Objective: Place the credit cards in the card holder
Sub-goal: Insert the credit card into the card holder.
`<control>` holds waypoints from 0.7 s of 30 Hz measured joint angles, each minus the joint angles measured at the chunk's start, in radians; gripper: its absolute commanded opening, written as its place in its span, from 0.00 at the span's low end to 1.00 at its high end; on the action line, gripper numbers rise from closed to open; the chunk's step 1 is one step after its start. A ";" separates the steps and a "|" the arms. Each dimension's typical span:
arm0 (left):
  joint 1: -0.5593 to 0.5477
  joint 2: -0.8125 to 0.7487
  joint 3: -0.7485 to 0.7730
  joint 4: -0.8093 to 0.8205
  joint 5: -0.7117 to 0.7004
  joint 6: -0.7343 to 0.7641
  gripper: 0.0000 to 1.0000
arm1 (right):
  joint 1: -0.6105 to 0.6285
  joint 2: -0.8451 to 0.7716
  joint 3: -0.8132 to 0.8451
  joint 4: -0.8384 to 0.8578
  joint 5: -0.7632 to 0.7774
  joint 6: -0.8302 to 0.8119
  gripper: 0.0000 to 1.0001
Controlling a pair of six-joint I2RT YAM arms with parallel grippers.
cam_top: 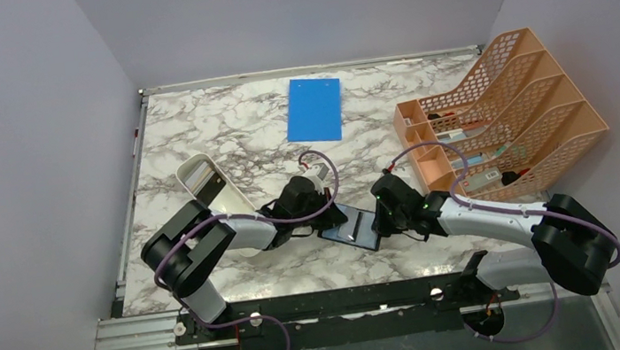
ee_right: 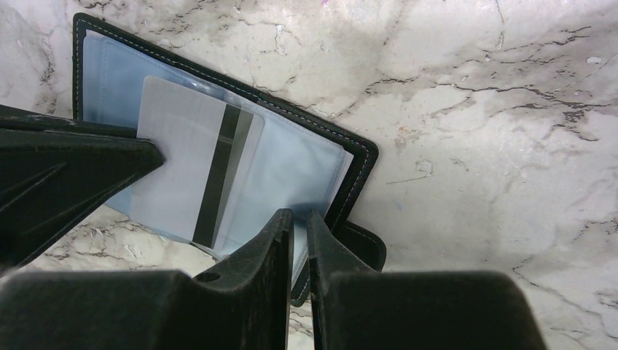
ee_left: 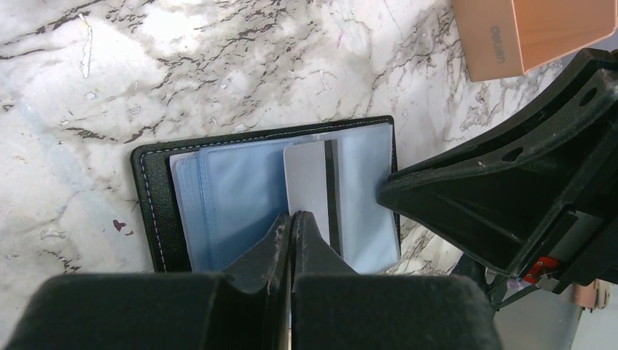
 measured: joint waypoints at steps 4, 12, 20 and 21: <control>0.000 0.004 0.002 0.002 0.000 -0.006 0.00 | 0.000 0.001 0.000 0.000 0.000 0.000 0.18; -0.007 0.003 0.002 0.002 -0.008 -0.011 0.01 | 0.000 0.001 0.001 0.002 -0.002 0.000 0.22; -0.028 0.003 0.001 0.003 -0.028 -0.024 0.19 | 0.000 0.001 0.007 -0.005 -0.005 -0.002 0.23; -0.029 0.002 0.000 0.001 -0.030 -0.026 0.20 | 0.000 0.001 0.010 -0.008 -0.006 -0.002 0.25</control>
